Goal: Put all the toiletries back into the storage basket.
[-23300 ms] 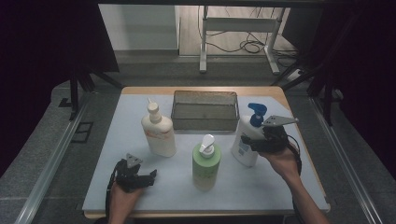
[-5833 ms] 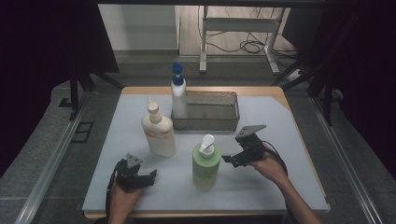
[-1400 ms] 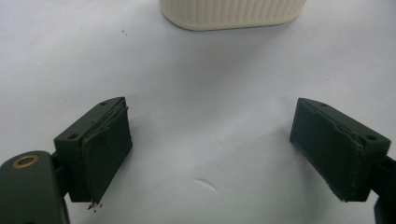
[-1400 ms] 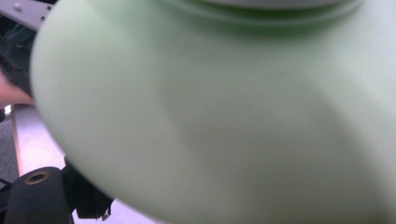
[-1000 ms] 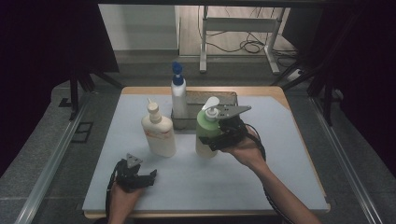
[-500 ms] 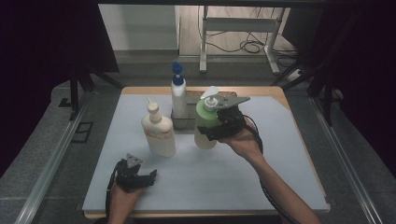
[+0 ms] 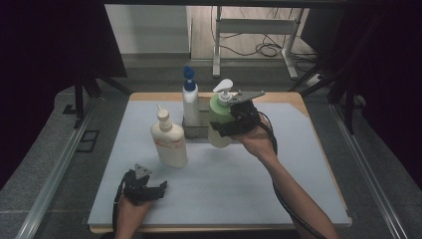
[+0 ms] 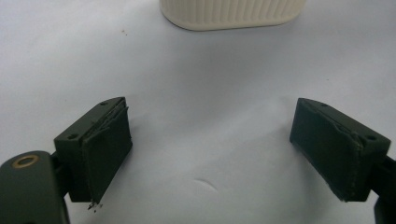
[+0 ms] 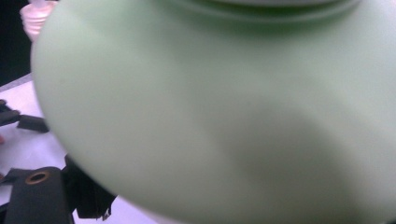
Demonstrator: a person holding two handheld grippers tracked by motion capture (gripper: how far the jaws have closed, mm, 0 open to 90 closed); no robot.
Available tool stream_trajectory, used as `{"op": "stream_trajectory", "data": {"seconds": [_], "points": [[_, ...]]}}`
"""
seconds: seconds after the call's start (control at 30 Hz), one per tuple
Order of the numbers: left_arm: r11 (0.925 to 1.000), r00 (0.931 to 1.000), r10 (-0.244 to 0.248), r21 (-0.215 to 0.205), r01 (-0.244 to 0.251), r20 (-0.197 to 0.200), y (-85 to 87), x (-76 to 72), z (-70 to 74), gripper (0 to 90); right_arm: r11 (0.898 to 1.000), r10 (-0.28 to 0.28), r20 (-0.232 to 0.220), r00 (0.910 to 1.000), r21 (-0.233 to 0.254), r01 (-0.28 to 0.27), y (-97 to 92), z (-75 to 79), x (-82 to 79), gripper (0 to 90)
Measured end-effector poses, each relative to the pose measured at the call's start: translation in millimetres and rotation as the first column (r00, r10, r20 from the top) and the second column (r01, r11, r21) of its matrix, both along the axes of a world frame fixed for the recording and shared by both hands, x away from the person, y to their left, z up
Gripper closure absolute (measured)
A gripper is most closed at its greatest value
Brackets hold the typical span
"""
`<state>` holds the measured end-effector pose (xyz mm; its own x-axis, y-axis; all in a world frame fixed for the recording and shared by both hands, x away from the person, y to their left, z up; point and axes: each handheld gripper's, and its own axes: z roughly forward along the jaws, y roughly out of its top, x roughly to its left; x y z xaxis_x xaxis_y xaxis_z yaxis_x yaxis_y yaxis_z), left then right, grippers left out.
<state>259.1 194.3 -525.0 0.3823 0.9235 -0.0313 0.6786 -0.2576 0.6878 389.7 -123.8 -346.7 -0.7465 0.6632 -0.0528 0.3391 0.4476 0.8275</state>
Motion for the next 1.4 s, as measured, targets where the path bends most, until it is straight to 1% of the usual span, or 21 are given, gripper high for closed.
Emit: {"op": "stream_trajectory", "data": {"seconds": [0.17, 0.3, 0.7, 0.83, 1.0, 1.07, 1.4], "points": [[1.0000, 1.0000, 0.000, 0.000, 0.000, 0.000, 0.0, 0.0, 0.0, 12.1, 1.000, -0.021, -0.003, 0.9998, 0.003, 0.021, 2.0, 1.4, 8.0, 12.0], [1.0000, 1.0000, -0.001, 0.000, 0.001, 0.000, 0.1, 0.1, 0.0, 12.1, 0.999, -0.037, 0.005, 0.9993, -0.009, 0.037, 5.2, 2.5, 13.8, 12.0], [1.0000, 1.0000, -0.001, 0.000, 0.001, -0.001, 0.1, 0.1, 0.1, 12.1, 0.997, -0.072, 0.019, 0.9972, -0.006, 0.072, 11.4, 6.4, 29.7, 12.0], [1.0000, 1.0000, 0.000, 0.000, 0.000, -0.001, 0.1, 0.1, 0.0, 12.1, 0.996, -0.088, 0.025, 0.9958, -0.010, 0.088, 12.8, 6.3, 36.0, 12.0], [1.0000, 1.0000, -0.001, 0.000, 0.001, -0.001, 0.1, 0.1, 0.0, 12.1, 0.994, -0.108, 0.018, 0.9940, -0.001, 0.108, 11.8, 6.1, 42.7, 12.0], [1.0000, 1.0000, -0.001, 0.000, 0.001, -0.001, 0.2, 0.1, 0.1, 12.1, 0.993, -0.116, 0.017, 0.9931, -0.004, 0.116, 11.5, 5.9, 45.5, 12.0], [1.0000, 1.0000, -0.001, -0.002, 0.001, -0.001, 0.1, 0.1, 0.0, 12.1, 0.989, -0.147, 0.026, 0.9889, -0.004, 0.147, 16.0, 6.2, 60.4, 12.0]]}}
